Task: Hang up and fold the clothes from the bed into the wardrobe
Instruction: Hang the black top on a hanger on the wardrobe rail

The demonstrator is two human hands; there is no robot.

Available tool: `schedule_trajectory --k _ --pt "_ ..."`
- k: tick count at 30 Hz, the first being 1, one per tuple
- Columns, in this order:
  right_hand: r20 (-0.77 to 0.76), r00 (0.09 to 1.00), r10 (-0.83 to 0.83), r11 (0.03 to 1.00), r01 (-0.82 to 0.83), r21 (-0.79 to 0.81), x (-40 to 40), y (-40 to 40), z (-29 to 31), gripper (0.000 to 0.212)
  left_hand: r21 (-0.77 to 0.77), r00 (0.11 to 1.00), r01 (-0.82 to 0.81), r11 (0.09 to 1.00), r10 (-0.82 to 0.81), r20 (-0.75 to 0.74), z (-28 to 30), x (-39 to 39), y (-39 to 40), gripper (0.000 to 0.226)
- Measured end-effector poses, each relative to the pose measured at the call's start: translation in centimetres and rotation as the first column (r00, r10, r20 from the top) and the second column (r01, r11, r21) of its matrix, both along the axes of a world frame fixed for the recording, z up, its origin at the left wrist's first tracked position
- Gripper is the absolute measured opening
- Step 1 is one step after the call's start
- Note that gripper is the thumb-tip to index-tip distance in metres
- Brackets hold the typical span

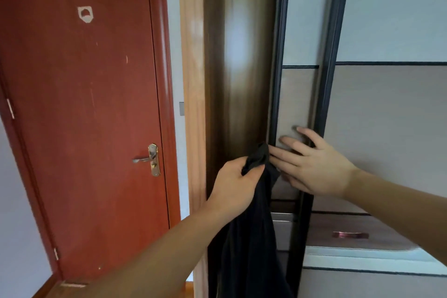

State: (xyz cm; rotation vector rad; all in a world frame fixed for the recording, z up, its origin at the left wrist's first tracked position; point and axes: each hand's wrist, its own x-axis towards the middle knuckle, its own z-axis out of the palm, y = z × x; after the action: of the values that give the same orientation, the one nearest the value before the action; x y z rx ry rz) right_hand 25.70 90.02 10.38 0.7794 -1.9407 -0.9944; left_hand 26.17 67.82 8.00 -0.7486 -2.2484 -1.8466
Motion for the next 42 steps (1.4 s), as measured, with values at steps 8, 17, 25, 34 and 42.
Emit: schedule_trajectory --k 8,17,25,34,42 --pt "-0.001 0.997 -0.076 0.997 0.076 0.015 0.4 1.8 0.3 0.047 0.061 0.996 0.075 0.995 -0.078 0.048 0.0 0.1 3.5 0.025" --pt "0.010 0.996 -0.085 0.996 0.085 0.002 2.6 7.0 0.0 0.035 -0.077 0.988 0.145 0.986 -0.140 0.070 -1.6 1.2 8.8 0.022" --pt "0.038 0.970 -0.242 0.970 0.241 0.022 5.3 14.0 -0.3 0.049 -0.028 0.984 0.139 0.990 -0.134 0.121 -0.9 2.6 13.9 0.018" --pt "0.012 0.982 -0.191 0.982 0.191 -0.004 6.6 21.0 -0.8 0.043 -0.045 0.981 0.186 0.982 -0.183 0.058 -0.7 3.3 19.6 0.018" --pt "0.002 0.978 -0.208 0.978 0.208 -0.007 8.1 25.9 -1.1 0.037 -0.039 0.959 0.280 0.959 -0.277 0.061 -0.2 2.3 25.1 0.035"
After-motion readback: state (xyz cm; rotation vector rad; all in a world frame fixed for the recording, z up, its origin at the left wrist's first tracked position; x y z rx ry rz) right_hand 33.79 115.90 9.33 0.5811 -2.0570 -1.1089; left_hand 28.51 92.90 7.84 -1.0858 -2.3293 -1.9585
